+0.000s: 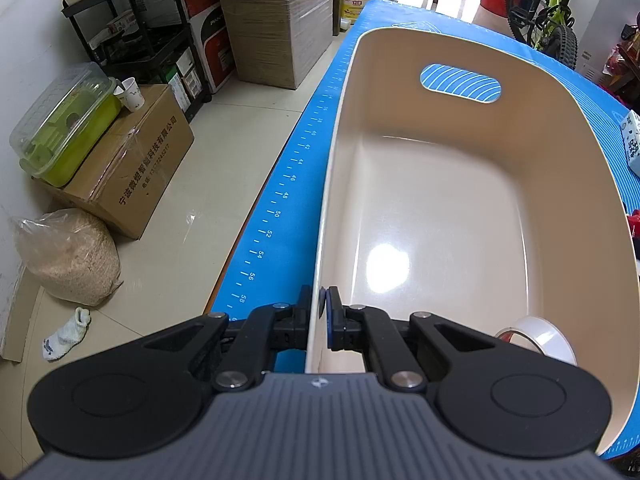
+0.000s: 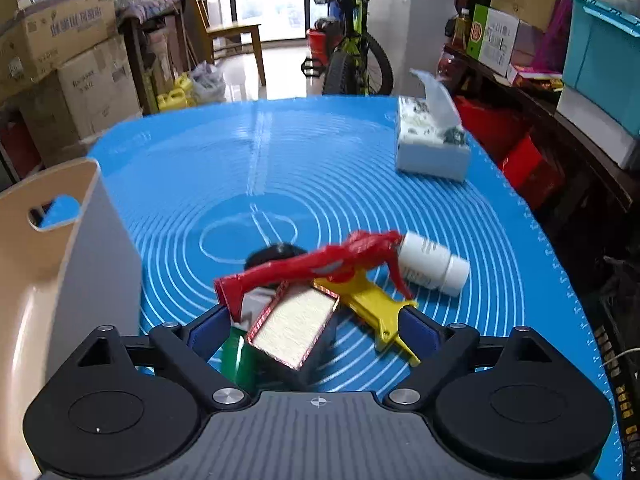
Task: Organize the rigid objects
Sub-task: 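Move the right tool back to the pile and grasp the red-bordered box, then carry the red-bordered box into the basket and release it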
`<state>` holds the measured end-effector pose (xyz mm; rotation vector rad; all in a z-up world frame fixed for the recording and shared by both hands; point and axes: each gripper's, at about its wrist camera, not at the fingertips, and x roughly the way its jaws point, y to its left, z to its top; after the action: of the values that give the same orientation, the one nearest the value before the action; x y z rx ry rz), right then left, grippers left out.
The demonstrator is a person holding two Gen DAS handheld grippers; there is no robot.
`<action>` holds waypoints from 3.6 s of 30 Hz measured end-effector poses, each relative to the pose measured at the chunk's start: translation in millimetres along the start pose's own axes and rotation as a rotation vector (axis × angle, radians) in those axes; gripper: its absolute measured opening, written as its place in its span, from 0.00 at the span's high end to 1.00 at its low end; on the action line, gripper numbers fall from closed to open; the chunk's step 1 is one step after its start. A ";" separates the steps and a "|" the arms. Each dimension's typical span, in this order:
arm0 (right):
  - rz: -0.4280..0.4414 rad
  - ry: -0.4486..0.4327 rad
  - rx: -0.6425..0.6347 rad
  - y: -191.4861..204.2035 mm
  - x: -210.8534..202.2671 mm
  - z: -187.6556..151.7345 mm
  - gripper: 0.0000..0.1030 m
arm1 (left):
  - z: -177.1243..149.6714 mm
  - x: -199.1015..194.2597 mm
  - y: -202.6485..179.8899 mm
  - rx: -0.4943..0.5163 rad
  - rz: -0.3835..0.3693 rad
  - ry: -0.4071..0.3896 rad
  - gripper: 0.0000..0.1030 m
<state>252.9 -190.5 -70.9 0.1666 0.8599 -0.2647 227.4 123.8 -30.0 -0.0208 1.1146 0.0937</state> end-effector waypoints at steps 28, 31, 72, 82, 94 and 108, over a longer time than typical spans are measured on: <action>-0.032 -0.050 0.066 -10.1 22.7 -13.6 0.29 | -0.5 -0.1 0.0 -0.004 0.000 0.000 0.92; -0.010 -0.059 0.041 -5.3 20.5 -14.3 0.45 | -0.5 0.0 0.1 -0.004 0.001 0.000 0.92; 0.333 -0.313 0.005 53.7 -95.0 0.5 0.57 | 0.5 -1.4 -0.4 -0.005 0.003 -0.002 0.92; 0.396 -0.356 -0.113 94.1 -106.8 -11.6 0.57 | 1.2 -3.2 -1.4 -0.002 0.008 -0.005 0.92; 0.465 -0.198 -0.228 129.3 -89.3 -28.4 0.57 | 0.9 -4.4 -4.1 0.001 0.017 -0.007 0.91; 0.474 -0.061 -0.255 135.0 -73.5 -34.8 0.50 | 0.5 -4.0 -4.2 0.005 0.021 -0.009 0.91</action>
<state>221.9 -41.1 -31.8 0.1187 0.7613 0.2814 226.5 119.4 -26.3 -0.0042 1.1066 0.1099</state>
